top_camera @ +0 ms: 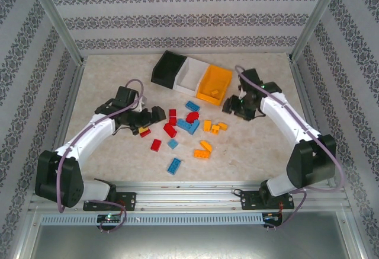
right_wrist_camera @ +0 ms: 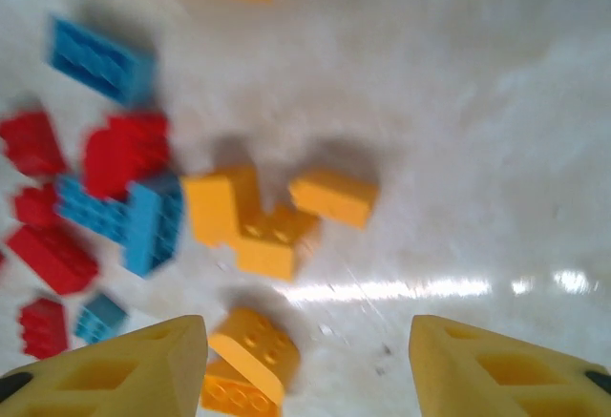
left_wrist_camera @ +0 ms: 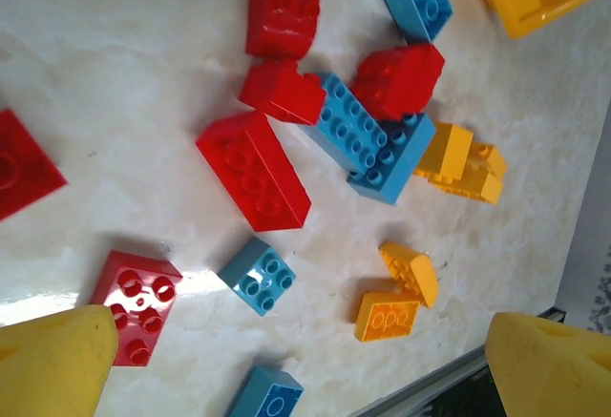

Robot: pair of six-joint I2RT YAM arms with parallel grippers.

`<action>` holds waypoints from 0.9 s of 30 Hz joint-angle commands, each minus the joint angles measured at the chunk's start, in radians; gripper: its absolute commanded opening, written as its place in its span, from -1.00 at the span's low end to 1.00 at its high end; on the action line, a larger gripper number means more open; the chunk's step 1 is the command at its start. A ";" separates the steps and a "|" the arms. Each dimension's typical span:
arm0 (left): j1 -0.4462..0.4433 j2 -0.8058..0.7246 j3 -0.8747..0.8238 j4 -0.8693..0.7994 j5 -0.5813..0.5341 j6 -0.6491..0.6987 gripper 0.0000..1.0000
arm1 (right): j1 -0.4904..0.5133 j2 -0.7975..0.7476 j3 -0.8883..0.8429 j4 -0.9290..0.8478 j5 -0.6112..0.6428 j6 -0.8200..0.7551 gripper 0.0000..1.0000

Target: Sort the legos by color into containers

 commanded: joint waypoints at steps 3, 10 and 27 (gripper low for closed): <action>-0.043 -0.004 -0.076 0.118 -0.005 -0.108 0.99 | 0.046 0.020 -0.087 0.052 0.001 0.013 0.19; -0.045 -0.044 -0.117 0.138 -0.019 -0.143 1.00 | 0.050 0.124 -0.057 0.090 0.032 0.015 0.17; -0.041 -0.080 -0.075 0.023 -0.053 -0.082 1.00 | 0.093 0.351 0.047 0.115 0.108 0.131 0.33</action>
